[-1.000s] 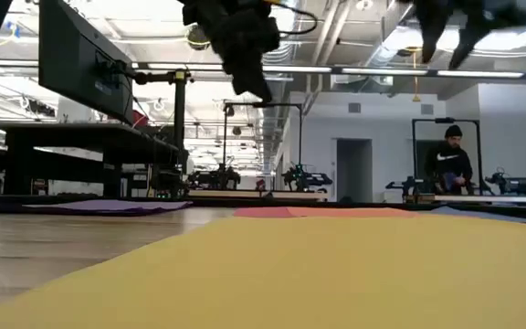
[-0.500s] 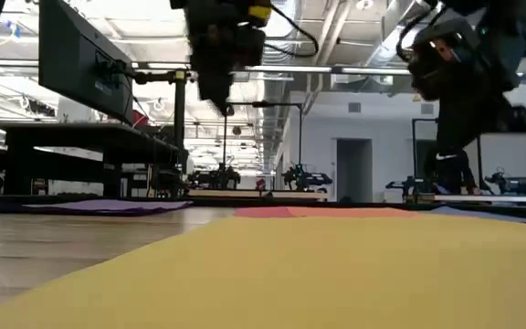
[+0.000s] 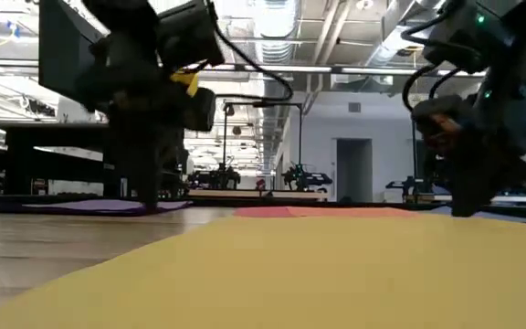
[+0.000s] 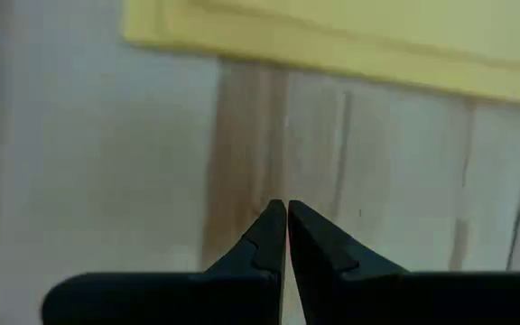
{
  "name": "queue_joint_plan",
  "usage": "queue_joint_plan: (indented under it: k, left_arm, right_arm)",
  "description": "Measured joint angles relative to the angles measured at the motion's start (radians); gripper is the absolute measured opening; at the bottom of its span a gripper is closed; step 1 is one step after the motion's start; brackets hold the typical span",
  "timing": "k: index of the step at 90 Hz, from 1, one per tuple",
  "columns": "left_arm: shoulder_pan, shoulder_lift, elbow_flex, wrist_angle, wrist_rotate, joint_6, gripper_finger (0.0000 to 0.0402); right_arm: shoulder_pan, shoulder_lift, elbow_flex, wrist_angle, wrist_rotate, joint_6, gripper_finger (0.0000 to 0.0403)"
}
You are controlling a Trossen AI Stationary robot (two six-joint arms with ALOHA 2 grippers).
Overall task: Organize paper
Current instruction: Adjust the stacked papers
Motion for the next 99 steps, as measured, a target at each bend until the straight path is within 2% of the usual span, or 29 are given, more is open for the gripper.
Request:
queue_joint_plan:
  k: [19, 40, 56, 71, 84, 99]
  left_arm:
    - [-0.041, 0.045, -0.009, 0.075, -0.003, -0.022, 0.0000]
    - [-0.073, 0.071, -0.006, 0.141, 0.000, -0.097, 0.0000]
    - [-0.073, 0.070, -0.006, 0.120, 0.002, -0.090, 0.0000]
    - [-0.071, 0.051, -0.006, 0.058, 0.002, -0.070, 0.0000]
    - [-0.069, -0.025, -0.010, -0.059, 0.002, -0.012, 0.0000]
    - [-0.068, -0.117, -0.008, -0.124, -0.023, 0.039, 0.0000]
  right_arm:
    - [0.010, 0.115, 0.011, 0.140, 0.007, 0.053, 0.0000]
    - [0.004, 0.194, 0.075, 0.126, 0.007, 0.080, 0.0000]
    - [-0.014, 0.173, 0.126, -0.011, -0.002, 0.023, 0.0000]
    - [-0.022, 0.091, 0.209, -0.201, 0.004, -0.043, 0.0000]
    - [0.049, 0.036, 0.248, -0.235, 0.005, -0.054, 0.0000]
    - [0.198, 0.055, 0.247, -0.298, 0.028, 0.147, 0.0000]
